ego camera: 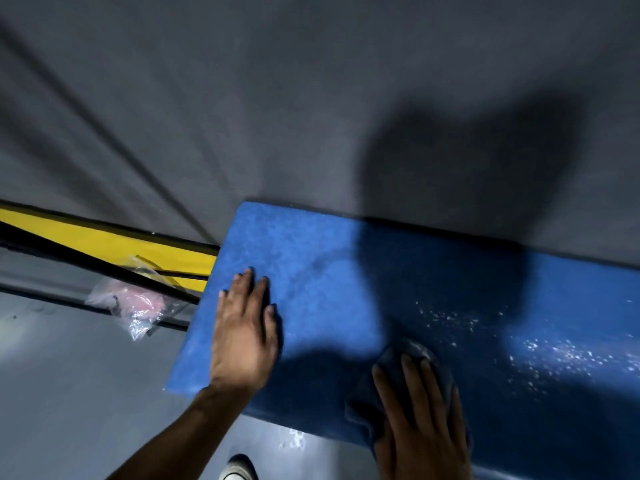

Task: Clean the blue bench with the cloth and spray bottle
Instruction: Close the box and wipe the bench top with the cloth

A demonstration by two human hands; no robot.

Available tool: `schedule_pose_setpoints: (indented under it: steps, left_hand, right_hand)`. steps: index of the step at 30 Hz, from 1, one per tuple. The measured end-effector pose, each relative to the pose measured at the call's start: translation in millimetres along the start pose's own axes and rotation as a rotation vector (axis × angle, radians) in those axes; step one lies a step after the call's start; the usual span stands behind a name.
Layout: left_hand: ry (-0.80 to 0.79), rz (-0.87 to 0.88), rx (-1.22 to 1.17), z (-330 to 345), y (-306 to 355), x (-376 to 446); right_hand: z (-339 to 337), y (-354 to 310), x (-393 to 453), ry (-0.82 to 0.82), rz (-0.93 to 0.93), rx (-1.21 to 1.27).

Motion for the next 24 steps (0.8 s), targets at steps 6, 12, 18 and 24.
schedule_pose_setpoints:
  steps: [6, 12, 18, 24]
  left_hand:
    - [-0.032, 0.13, 0.021, 30.8, 51.1, -6.7]
    - [-0.003, 0.162, -0.044, 36.2, 41.2, -10.2]
    - [0.003, 0.127, -0.036, 39.7, 41.4, -8.8]
    - [-0.024, 0.109, -0.032, 39.7, 40.8, -7.6]
  right_hand:
    - [7.7, -0.9, 16.3, -0.016, -0.116, -0.026]
    - [12.1, -27.7, 109.1, -0.094, -0.372, 0.14]
    - [29.0, -78.7, 207.9, -0.236, -0.564, 0.112]
    - [35.8, -101.0, 256.1, -0.275, -0.546, 0.11]
Point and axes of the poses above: each hand's wrist, its own x-axis towards the middle knuckle, its own z-axis out of the palm, y = z × x, the point moved 1 cm from there along x, towards the middle knuckle, and after that the axes turned 8 degrees about z, right-handed, at the moved point
